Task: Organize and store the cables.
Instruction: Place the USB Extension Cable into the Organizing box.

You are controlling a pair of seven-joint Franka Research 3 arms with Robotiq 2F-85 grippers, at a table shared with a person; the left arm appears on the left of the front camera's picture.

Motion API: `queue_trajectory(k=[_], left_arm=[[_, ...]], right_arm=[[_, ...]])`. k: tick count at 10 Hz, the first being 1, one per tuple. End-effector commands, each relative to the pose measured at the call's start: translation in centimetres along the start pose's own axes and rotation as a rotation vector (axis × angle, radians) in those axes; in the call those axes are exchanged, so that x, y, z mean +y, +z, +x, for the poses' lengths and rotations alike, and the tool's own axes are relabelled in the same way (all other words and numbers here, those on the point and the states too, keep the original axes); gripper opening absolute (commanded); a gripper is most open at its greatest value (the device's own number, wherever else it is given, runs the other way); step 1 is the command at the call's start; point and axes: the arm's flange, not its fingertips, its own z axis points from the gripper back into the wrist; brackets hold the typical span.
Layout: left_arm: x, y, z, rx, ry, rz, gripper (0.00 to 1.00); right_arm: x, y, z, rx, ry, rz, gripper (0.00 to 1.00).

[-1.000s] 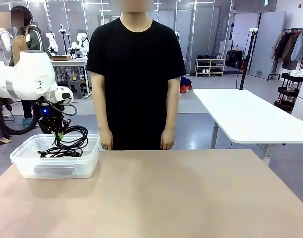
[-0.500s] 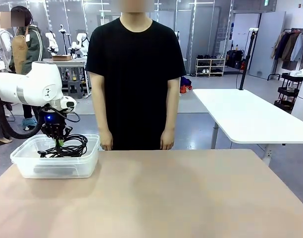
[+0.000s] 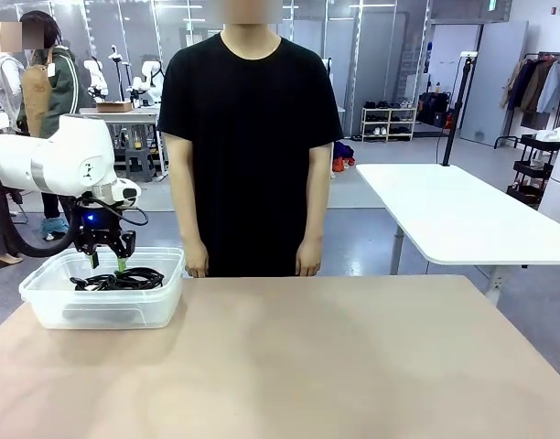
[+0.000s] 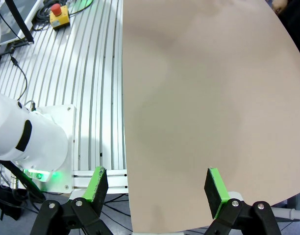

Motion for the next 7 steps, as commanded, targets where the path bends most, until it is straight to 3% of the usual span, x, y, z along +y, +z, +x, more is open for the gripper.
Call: queue_trajectory(k=[1,2,3,4,7], left_arm=[[-0.2,0.4,-1.6,-0.015,0.013,-0.012,1.00],[-0.2,0.7,-2.0,-0.025,0.023,-0.011,0.87],[-0.3,0.9,-2.6,-0.043,0.009,0.010,0.91],[0.0,0.6,-0.5,-0.005,0.004,-0.001,0.91],[0.0,0.6,-0.5,-0.005,0.004,-0.001,0.91]], right_arm=[[0.0,0.1,0.0,-0.011,0.004,-0.004,1.00],[0.0,0.1,0.0,-0.011,0.004,-0.004,1.00],[0.0,0.1,0.0,-0.011,0.004,-0.004,1.00],[0.0,0.1,0.0,-0.011,0.004,-0.004,1.00],[0.0,0.1,0.0,-0.011,0.004,-0.004,1.00]])
